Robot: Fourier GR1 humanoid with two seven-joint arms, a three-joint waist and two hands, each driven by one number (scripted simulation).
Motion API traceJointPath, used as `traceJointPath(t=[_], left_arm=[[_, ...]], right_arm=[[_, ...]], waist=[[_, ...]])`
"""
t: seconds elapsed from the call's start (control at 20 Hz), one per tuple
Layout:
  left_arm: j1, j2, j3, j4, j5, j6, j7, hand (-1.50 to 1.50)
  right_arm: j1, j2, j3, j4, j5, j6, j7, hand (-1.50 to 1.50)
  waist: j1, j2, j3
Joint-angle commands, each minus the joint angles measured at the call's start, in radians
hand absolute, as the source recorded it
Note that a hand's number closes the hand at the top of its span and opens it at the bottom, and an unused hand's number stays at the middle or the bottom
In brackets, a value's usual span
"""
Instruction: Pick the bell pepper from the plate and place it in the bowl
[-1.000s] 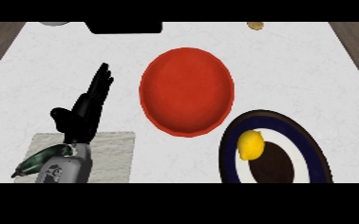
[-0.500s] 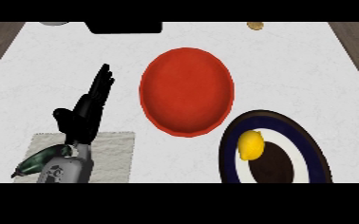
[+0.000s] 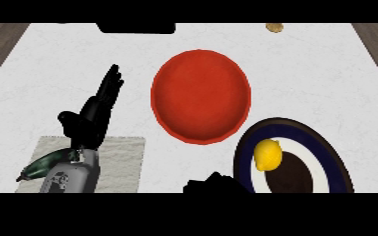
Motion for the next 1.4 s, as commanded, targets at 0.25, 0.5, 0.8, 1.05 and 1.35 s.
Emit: traceJointPath(t=[0.25, 0.5, 0.8, 1.05, 1.35], left_arm=[[0.027, -0.009, -0.017, 0.005, -0.017, -0.001, -0.04, 0.0], [-0.025, -0.021, -0.002, 0.104, -0.031, 0.004, -0.087, 0.0], [0.023, -0.015, 0.0, 0.035, -0.02, -0.005, -0.061, 0.0], [-0.031, -0.015, 0.015, -0.009, -0.01, 0.003, 0.037, 0.0], [-0.027, -0.039, 0.004, 0.05, -0.024, 0.008, -0.025, 0.0]], right_arm=[[-0.619, 0.078, -0.24, 0.07, -0.054, 0.096, 0.379, 1.5], [-0.779, 0.079, -0.387, 0.391, -0.062, 0.044, 0.23, 1.5], [-0.793, 0.079, -0.385, 0.7, 0.055, -0.123, 0.031, 1.5], [-0.838, 0.043, -0.504, 0.905, 0.022, -0.133, -0.116, 1.5], [-0.849, 0.049, -0.537, 1.1, -0.09, 0.012, -0.187, -1.5]], waist=[[0.024, 0.005, 0.002], [0.004, 0.008, 0.004], [0.008, 0.008, 0.004], [0.003, 0.007, 0.005], [0.001, 0.009, 0.005]])
